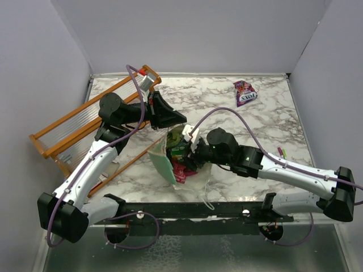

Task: Take the snacks out of the paper bag
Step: Adjust the paper bag at the center of the board, then take out the snack from the paper bag.

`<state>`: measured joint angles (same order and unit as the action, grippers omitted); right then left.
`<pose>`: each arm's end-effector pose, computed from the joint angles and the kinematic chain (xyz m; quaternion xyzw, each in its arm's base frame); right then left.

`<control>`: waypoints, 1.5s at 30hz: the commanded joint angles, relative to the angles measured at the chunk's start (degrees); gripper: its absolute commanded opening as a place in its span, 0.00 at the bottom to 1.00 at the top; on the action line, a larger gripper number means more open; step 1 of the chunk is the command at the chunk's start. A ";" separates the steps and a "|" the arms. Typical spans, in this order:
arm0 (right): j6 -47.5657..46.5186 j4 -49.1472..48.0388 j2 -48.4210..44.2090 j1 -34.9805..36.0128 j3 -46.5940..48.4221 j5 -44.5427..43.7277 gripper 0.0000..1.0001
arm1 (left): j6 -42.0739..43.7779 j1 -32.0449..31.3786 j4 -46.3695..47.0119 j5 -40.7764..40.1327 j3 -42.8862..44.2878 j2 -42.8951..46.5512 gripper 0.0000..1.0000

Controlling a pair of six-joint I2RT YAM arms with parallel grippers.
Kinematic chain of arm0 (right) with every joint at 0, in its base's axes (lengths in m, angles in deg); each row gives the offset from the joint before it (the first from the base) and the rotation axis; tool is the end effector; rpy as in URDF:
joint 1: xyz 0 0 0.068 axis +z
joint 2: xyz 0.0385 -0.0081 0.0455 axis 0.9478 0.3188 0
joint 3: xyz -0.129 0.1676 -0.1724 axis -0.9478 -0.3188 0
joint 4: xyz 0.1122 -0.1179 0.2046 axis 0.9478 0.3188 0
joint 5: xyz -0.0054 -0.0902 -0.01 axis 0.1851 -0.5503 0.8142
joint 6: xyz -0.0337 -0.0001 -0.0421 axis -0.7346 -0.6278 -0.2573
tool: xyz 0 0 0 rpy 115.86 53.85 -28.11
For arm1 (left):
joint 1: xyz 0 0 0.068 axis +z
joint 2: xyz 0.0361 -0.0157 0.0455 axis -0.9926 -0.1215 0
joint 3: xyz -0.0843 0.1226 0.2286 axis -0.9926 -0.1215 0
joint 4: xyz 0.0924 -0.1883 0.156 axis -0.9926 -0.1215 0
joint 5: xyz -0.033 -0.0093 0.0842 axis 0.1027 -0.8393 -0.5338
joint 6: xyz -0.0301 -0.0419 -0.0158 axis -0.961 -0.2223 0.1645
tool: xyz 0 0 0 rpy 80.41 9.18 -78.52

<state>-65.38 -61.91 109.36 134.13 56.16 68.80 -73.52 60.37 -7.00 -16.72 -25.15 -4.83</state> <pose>0.1226 0.2446 0.3144 -0.4594 0.7165 0.3069 0.4260 0.2113 -0.1222 0.4207 0.2968 0.5735 -0.6539 0.3943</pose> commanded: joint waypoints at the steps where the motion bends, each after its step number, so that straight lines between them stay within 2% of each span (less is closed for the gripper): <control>1: -10.12 -2.27 0.53 2.14 -1.84 -5.16 0.52 | 0.76 -0.62 3.91 -1.81 0.88 2.49 0.00; 5: -20.96 -4.77 2.90 6.16 -3.67 -10.94 0.55 | 0.63 -1.17 3.86 -2.28 0.36 2.85 0.00; 10: -28.13 -5.29 5.29 7.33 -3.82 -14.73 0.56 | 1.24 -1.75 3.86 -2.37 -0.86 3.67 0.00; 18: -28.17 -9.80 7.57 7.42 -4.01 -18.01 0.58 | 1.30 -2.63 4.21 -2.64 -2.21 4.14 0.00; 22: -27.19 -14.46 9.35 7.39 -5.01 -16.98 0.57 | 1.18 -3.22 4.30 -2.82 -2.22 4.20 0.00; 25: -26.16 -18.83 11.07 7.38 -5.58 -20.18 0.56 | 1.11 -3.64 4.30 -3.06 -2.25 4.17 0.00; 31: -25.01 -21.39 14.11 7.34 -5.04 -26.18 0.43 | 1.04 -4.24 3.81 -3.26 -1.96 4.31 0.00; 32: -25.01 -21.07 14.52 7.38 -4.85 -26.66 0.39 | 1.21 -4.26 3.45 -3.33 -1.88 4.41 0.00; 33: -24.79 -20.68 14.80 7.39 -4.57 -27.19 0.29 | 1.53 -4.30 2.91 -3.47 -1.79 4.51 0.00; 37: -23.30 -17.49 13.05 7.40 -2.96 -24.17 0.09 | 3.45 -4.32 0.08 -4.52 -1.56 4.88 0.00; 40: -23.38 -16.58 10.17 7.36 -3.07 -19.68 0.02 | 5.06 -4.33 -2.48 -5.79 -1.34 5.11 0.00; 45: -22.14 -16.65 5.79 7.39 -3.76 -17.72 0.01 | 8.66 -4.33 -7.43 -8.66 -1.17 6.13 0.00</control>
<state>-89.00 -76.66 120.29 141.54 50.96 48.08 -68.71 56.50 -12.70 -21.85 -28.04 -1.25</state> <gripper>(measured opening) 0.042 0.011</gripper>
